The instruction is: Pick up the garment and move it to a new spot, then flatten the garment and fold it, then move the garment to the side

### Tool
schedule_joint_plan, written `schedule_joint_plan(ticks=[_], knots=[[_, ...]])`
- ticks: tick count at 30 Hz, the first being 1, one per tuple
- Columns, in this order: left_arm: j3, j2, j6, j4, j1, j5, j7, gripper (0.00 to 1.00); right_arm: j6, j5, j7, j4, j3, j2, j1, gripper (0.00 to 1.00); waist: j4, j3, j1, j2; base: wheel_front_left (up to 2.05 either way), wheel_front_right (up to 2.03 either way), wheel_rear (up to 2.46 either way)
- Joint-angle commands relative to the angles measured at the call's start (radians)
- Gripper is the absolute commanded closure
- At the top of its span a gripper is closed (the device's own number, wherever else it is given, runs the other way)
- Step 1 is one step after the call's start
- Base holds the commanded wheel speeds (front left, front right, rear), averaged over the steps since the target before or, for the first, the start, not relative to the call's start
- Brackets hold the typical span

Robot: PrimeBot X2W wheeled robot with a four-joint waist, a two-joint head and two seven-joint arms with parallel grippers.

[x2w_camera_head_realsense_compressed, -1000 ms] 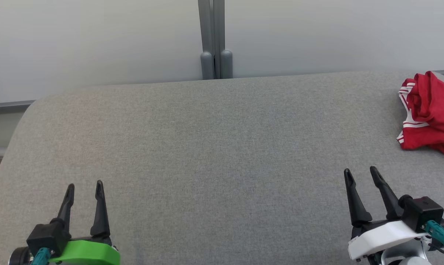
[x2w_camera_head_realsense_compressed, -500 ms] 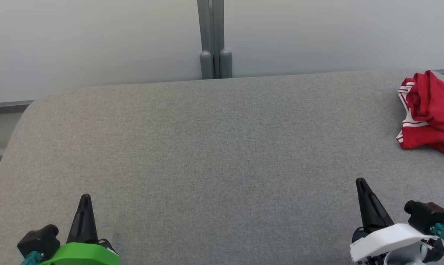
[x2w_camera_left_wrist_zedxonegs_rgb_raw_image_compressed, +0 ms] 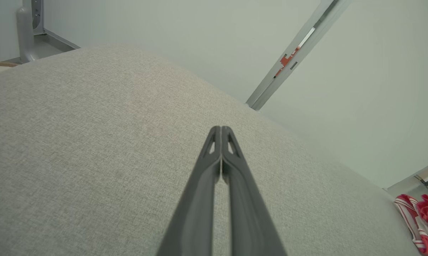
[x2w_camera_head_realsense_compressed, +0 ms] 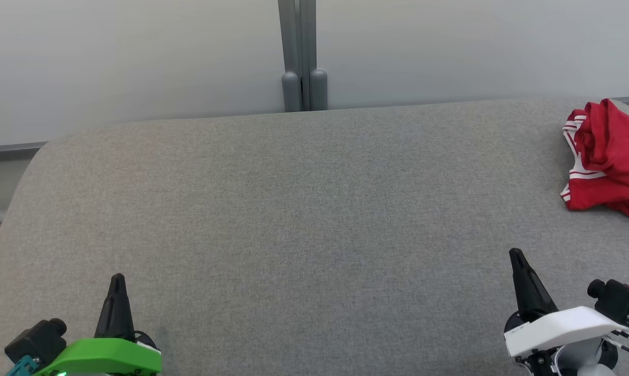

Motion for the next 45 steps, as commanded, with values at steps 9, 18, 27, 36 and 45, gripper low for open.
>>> schedule_joint_plan(ticks=[9,18,27,36,45], knots=[[0.018,-0.002,-0.014,-0.009,-0.045,-0.145,0.039,1.00,0.000,0.157,0.028,0.009,-0.013,-0.007,-0.047,1.00,-0.002,0.001,0.0001,0.0000,0.00,0.00,0.00],[0.029,-0.007,-0.022,-0.006,-0.058,-0.268,0.073,1.00,0.000,0.285,0.051,0.027,-0.022,-0.007,-0.064,1.00,-0.004,0.003,0.0001,0.0000,0.00,0.00,0.00],[0.038,-0.012,-0.028,-0.003,-0.068,-0.371,0.101,1.00,-0.001,0.392,0.071,0.042,-0.030,-0.006,-0.079,1.00,-0.005,0.004,0.0001,0.0000,0.00,0.00,0.00],[0.047,-0.016,-0.034,-0.001,-0.077,-0.460,0.126,1.00,-0.001,0.486,0.089,0.056,-0.039,-0.004,-0.090,1.00,-0.007,0.005,0.0001,0.0000,0.00,0.00,0.00],[0.055,-0.020,-0.038,0.002,-0.085,-0.548,0.150,1.00,-0.001,0.575,0.105,0.069,-0.047,-0.003,-0.104,1.00,-0.009,0.007,0.0001,0.0000,0.00,0.00,0.00]])
